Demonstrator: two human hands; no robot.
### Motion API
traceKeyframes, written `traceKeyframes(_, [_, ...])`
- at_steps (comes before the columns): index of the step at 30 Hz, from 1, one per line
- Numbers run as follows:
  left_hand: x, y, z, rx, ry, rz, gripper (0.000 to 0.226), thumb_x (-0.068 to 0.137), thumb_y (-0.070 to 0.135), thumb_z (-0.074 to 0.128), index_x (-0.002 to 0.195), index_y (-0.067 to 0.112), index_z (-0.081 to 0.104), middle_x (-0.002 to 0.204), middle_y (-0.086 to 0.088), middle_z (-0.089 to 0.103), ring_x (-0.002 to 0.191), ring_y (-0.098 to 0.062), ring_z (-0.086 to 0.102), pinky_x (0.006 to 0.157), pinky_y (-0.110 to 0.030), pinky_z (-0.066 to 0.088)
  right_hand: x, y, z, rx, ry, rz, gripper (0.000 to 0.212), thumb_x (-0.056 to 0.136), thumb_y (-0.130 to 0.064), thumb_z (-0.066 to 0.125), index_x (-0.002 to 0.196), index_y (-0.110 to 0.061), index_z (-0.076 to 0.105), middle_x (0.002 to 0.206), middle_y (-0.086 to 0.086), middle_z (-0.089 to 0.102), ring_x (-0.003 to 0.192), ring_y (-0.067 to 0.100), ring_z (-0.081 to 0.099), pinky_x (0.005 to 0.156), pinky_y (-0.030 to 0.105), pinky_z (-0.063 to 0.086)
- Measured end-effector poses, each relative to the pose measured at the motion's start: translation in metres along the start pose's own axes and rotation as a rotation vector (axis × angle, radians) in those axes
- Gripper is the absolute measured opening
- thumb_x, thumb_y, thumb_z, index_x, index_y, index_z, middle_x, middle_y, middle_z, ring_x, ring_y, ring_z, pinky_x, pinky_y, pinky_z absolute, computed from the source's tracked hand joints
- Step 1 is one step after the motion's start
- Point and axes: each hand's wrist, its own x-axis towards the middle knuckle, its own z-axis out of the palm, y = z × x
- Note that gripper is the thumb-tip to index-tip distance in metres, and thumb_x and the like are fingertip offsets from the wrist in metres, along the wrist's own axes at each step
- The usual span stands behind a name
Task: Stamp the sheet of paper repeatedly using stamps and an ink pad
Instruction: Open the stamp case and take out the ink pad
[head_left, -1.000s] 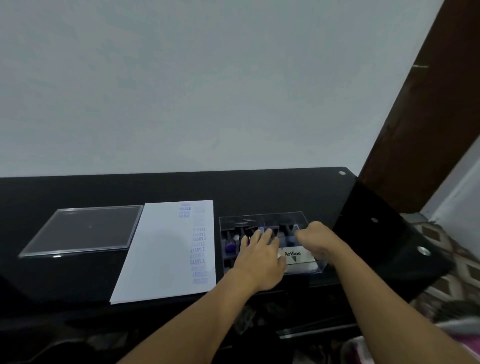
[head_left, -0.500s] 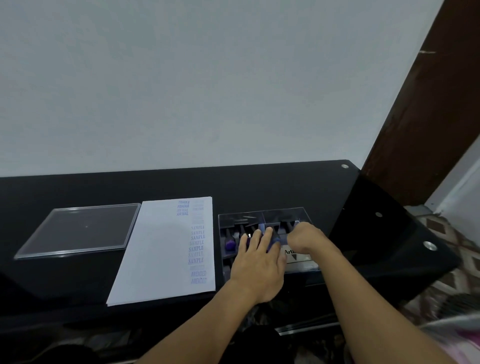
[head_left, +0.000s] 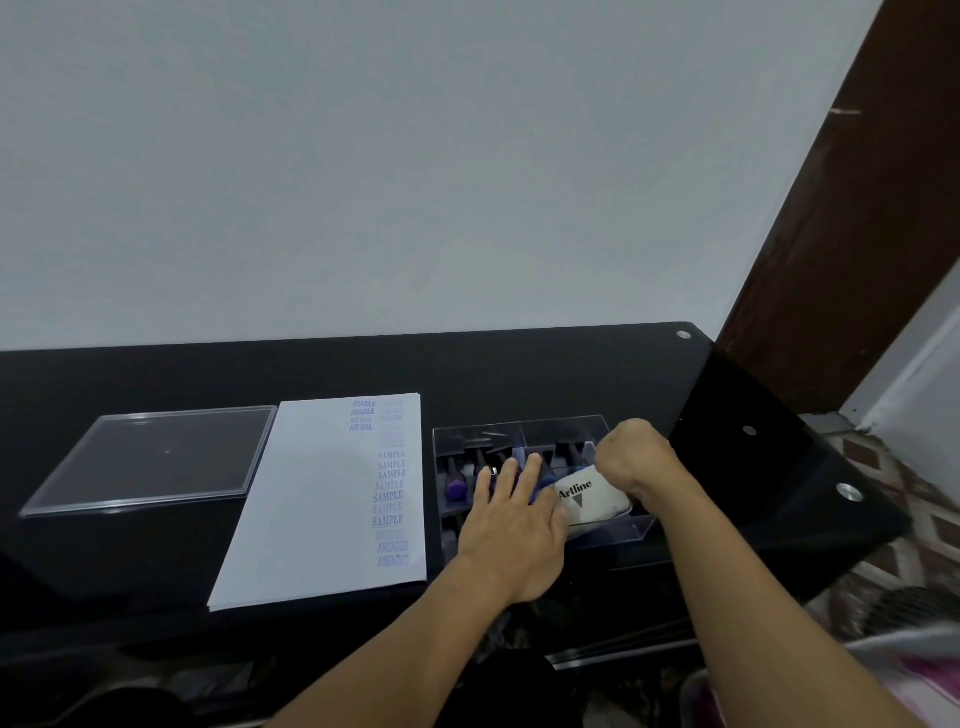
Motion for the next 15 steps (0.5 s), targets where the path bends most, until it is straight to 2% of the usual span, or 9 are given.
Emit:
traceKeyframes(2, [0.001,-0.001,0.002,0.001,0.02,0.002,0.056,0.104,0.043,0.009,0.15,0.021,0.032,0.166,-0.004,-0.002,0.152,-0.027,-0.006,0.122,-0.052,-0.005,-0.001,0.006,0.001,0.073,-0.019,0.002,0.017,0.091,-0.01,0.056,0.074,-0.009,0.056,0.073,0.006,0.063,0.066,0.022,0.06,0.053,0.032,0.048])
traceKeyframes(4, [0.002,-0.001,0.002,-0.009,0.033,0.002,0.056,0.104,0.044,0.009,0.148,0.021,0.034,0.166,-0.004,0.0,0.152,-0.027,-0.005,0.122,-0.052,-0.004,-0.005,0.014,0.005,0.17,0.002,0.024,0.009,0.09,-0.006,0.057,0.083,-0.01,0.061,0.081,0.008,0.068,0.077,0.025,0.067,0.065,0.037,0.057])
traceKeyframes(6, [0.002,-0.001,0.0,-0.052,0.034,0.003,0.055,0.104,0.044,0.012,0.146,0.021,0.037,0.166,-0.005,0.002,0.152,-0.026,-0.004,0.122,-0.052,-0.004,-0.009,0.02,0.008,0.248,0.028,0.033,0.013,0.089,-0.002,0.057,0.091,-0.013,0.062,0.087,0.006,0.066,0.085,0.024,0.065,0.066,0.033,0.055])
traceKeyframes(9, [0.001,-0.001,-0.006,-0.252,0.067,-0.02,0.05,0.104,0.042,0.023,0.148,0.022,0.036,0.165,-0.003,0.01,0.152,-0.022,0.0,0.123,-0.046,-0.002,-0.014,0.024,0.001,0.371,0.058,0.026,0.018,0.089,0.001,0.055,0.094,-0.014,0.061,0.091,0.006,0.065,0.083,0.021,0.063,0.058,0.027,0.046])
traceKeyframes(11, [0.0,-0.001,-0.015,-0.463,0.125,-0.055,0.052,0.103,0.039,0.034,0.151,0.02,0.032,0.163,0.0,0.019,0.151,-0.017,0.009,0.123,-0.04,0.008,-0.016,0.022,-0.01,0.46,0.083,0.013,0.021,0.088,0.005,0.053,0.092,-0.014,0.062,0.09,0.006,0.064,0.081,0.019,0.062,0.058,0.027,0.045])
traceKeyframes(13, [-0.002,-0.002,-0.029,-0.644,0.172,-0.119,0.053,0.099,0.038,0.039,0.149,0.019,0.035,0.153,0.002,0.037,0.143,-0.016,0.029,0.117,-0.036,0.028,-0.017,0.018,-0.021,0.583,0.086,-0.006,0.023,0.087,0.009,0.053,0.09,-0.012,0.062,0.092,0.008,0.063,0.082,0.021,0.061,0.059,0.028,0.046])
traceKeyframes(14, [-0.002,-0.003,-0.037,-0.711,0.197,-0.151,0.05,0.098,0.039,0.041,0.144,0.02,0.041,0.143,0.003,0.048,0.132,-0.014,0.044,0.108,-0.03,0.041,-0.017,0.015,-0.026,0.642,0.08,-0.016,0.023,0.087,0.009,0.054,0.09,-0.012,0.062,0.094,0.01,0.064,0.084,0.023,0.062,0.06,0.03,0.047])
traceKeyframes(15, [-0.003,-0.005,-0.045,-0.785,0.208,-0.178,0.043,0.097,0.039,0.042,0.136,0.023,0.048,0.129,0.006,0.058,0.115,-0.009,0.057,0.092,-0.023,0.05,-0.018,0.012,-0.03,0.691,0.076,-0.022,0.024,0.087,0.01,0.055,0.09,-0.012,0.062,0.097,0.012,0.064,0.087,0.025,0.063,0.062,0.032,0.048])
